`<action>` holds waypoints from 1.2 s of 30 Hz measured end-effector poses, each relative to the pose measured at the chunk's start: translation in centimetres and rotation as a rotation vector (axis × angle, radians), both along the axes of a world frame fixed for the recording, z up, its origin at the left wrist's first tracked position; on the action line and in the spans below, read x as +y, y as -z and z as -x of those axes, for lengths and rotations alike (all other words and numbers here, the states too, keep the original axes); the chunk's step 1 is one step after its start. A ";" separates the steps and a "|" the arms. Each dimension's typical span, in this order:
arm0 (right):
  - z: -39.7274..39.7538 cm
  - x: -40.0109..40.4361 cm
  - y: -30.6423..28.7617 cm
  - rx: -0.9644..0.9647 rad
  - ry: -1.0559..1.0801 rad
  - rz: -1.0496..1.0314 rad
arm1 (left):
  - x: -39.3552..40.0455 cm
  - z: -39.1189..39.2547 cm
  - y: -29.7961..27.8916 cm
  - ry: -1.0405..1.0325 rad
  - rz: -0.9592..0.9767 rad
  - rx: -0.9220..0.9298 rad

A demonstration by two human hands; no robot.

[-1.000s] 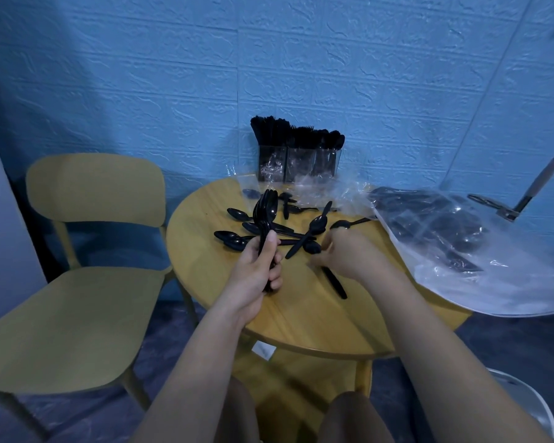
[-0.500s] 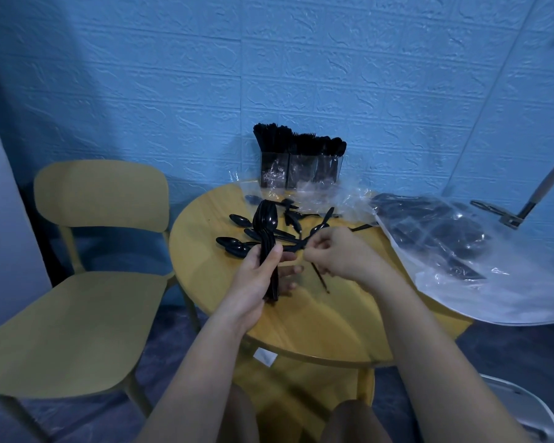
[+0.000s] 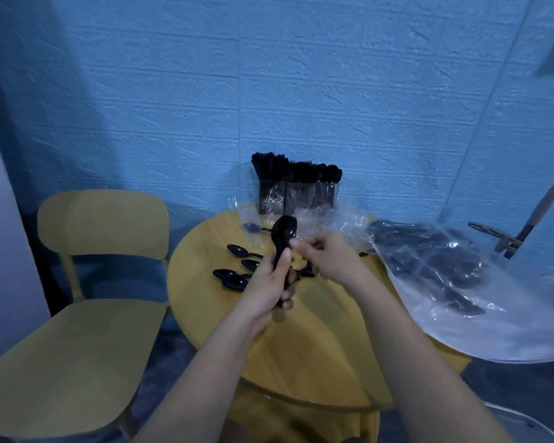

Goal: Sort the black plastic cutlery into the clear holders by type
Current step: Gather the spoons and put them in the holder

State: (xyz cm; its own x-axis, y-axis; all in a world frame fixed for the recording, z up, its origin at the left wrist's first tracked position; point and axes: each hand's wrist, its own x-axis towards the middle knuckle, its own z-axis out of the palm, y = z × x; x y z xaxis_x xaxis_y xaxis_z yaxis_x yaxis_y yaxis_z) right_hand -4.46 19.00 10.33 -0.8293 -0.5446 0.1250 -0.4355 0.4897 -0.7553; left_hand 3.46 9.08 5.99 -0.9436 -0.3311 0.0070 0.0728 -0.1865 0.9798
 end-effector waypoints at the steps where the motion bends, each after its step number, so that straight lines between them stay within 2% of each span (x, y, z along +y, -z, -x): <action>1: 0.9 0.2 -0.5 -0.051 0.008 0.073 | 0.0 0.8 -0.8 0.039 0.028 0.015; 6: 5.5 1.1 -3.1 -0.330 -0.061 0.359 | 0.0 5.5 -3.6 0.247 0.356 -0.002; 10: 9.8 2.0 -3.7 -0.351 0.022 0.316 | 0.2 10.0 -4.4 0.278 0.684 -0.076; 12: 12.0 2.1 -3.9 -0.314 0.058 0.321 | 0.2 12.5 -4.6 0.295 0.787 -0.079; 15: 15.3 1.9 -4.2 -0.179 0.113 0.326 | 0.2 15.8 -5.3 0.320 0.762 -0.060; 17: 17.9 1.8 -4.9 -0.093 0.157 0.303 | -0.6 18.4 -5.6 0.242 0.801 -0.053; 20: 22.7 1.6 -5.9 -0.046 0.238 0.343 | -2.7 22.2 -4.8 0.037 1.026 -0.083; 23: 26.6 0.3 -6.7 0.064 0.357 0.401 | -4.3 25.3 -4.0 0.020 1.265 -0.153; 27: 30.1 -2.3 -7.4 0.239 0.418 0.454 | -4.7 28.4 -4.7 0.007 1.453 -0.193; 30: 32.0 -4.2 -7.0 0.280 0.408 0.478 | -5.0 30.2 -4.2 -0.047 1.629 -0.235; 36: 33.7 -7.7 -4.5 0.270 0.332 0.370 | -5.7 32.0 -3.0 -0.124 1.706 -0.228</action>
State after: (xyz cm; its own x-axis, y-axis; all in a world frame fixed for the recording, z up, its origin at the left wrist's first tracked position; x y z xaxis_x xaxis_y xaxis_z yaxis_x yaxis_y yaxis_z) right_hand -38.12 11.29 14.85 -0.8610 -0.1393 0.4892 -0.5044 0.3572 -0.7861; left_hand -28.51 3.40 8.97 -0.9469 -0.1582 0.2801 -0.1523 0.9874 0.0427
